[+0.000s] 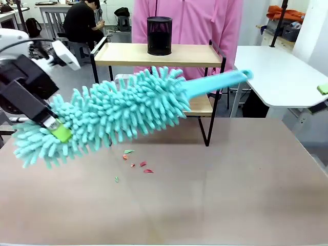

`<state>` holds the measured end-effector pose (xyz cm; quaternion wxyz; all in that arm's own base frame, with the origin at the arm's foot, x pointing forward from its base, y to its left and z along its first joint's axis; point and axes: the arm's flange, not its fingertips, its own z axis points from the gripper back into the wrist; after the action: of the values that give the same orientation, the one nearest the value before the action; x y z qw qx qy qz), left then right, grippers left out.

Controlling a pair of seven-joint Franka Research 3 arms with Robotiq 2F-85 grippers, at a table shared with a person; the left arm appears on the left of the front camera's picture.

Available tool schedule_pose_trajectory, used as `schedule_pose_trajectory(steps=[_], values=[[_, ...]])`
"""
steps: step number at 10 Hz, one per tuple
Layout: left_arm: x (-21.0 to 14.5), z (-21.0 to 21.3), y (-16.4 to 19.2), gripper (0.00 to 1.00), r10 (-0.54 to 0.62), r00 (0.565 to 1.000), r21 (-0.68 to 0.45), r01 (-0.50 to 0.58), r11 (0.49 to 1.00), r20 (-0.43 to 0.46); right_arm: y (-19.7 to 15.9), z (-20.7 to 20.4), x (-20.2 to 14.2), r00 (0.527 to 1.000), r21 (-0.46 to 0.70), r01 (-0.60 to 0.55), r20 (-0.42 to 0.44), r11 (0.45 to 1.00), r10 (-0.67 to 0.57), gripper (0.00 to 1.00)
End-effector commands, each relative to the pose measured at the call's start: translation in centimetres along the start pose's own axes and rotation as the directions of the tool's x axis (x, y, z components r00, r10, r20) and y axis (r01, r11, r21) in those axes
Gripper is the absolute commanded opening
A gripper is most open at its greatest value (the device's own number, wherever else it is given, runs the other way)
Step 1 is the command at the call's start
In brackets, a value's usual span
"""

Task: Clean the shelf.
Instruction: Hand the Duster back to the human.

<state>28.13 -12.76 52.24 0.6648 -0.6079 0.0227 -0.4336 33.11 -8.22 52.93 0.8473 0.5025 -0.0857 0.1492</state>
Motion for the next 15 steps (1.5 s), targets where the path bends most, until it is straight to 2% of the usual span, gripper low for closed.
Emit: schedule_pose_trajectory(steps=[1, 2, 4, 6, 8, 9, 10, 12, 13, 15], values=[[-1.5, 1.6, -0.2, 0.0, -0.025, 0.996, 0.006, 0.025, 1.0, 0.091, -0.7, -2.0, -3.1, 0.837, -0.022, 0.524, 0.197, 0.852, -0.51, 1.0], [-2.3, 2.9, -0.7, 0.0, -0.039, 0.988, 0.018, 0.037, 0.999, 0.149, 0.0, 0.0, 0.0, 1.0, 0.0, 0.0, 0.0, 1.0, 0.0, 1.0], [-4.1, 6.6, -3.5, 0.0, -0.131, 0.942, 0.084, 0.111, 0.99, 0.31, 0.0, 0.0, 0.0, 1.0, 0.0, 0.0, 0.0, 1.0, 0.0, 1.0], [-7.0, 11.2, -6.2, 0.0, -0.208, 0.808, 0.207, 0.109, 0.972, 0.551, 0.0, 0.0, 0.0, 1.0, 0.0, 0.0, 0.0, 1.0, 0.0, 1.0], [-10.1, 14.3, -7.0, 0.0, -0.239, 0.669, 0.243, 0.09, 0.966, 0.703, 0.0, 0.0, 0.0, 1.0, 0.0, 0.0, 0.0, 1.0, 0.0, 1.0], [-11.0, 15.7, -6.1, 0.0, -0.218, 0.608, 0.257, 0.024, 0.966, 0.763, 0.0, 0.0, 0.0, 1.0, 0.0, 0.0, 0.0, 1.0, 0.0, 1.0], [-11.6, 16.9, -4.6, 0.0, -0.14, 0.55, 0.225, -0.089, 0.97, 0.823, 0.0, 0.0, 0.0, 1.0, 0.0, 0.0, 0.0, 1.0, 0.0, 1.0], [-12.1, 18.5, -1.5, 0.0, 0.031, 0.488, 0.118, -0.272, 0.955, 0.872, 0.0, 0.0, 0.0, 1.0, 0.0, 0.0, 0.0, 1.0, 0.0, 1.0], [-12.6, 18.9, -0.3, 0.0, 0.091, 0.445, 0.075, -0.343, 0.936, 0.891, 0.0, 0.0, 0.0, 1.0, 0.0, 0.0, 0.0, 1.0, 0.0, 1.0], [-13.3, 19.5, 1.4, 0.0, 0.194, 0.396, 0.022, -0.479, 0.878, 0.898, 0.0, 0.0, 0.0, 1.0, 0.0, 0.0, 0.0, 1.0, 0.0, 1.0]])
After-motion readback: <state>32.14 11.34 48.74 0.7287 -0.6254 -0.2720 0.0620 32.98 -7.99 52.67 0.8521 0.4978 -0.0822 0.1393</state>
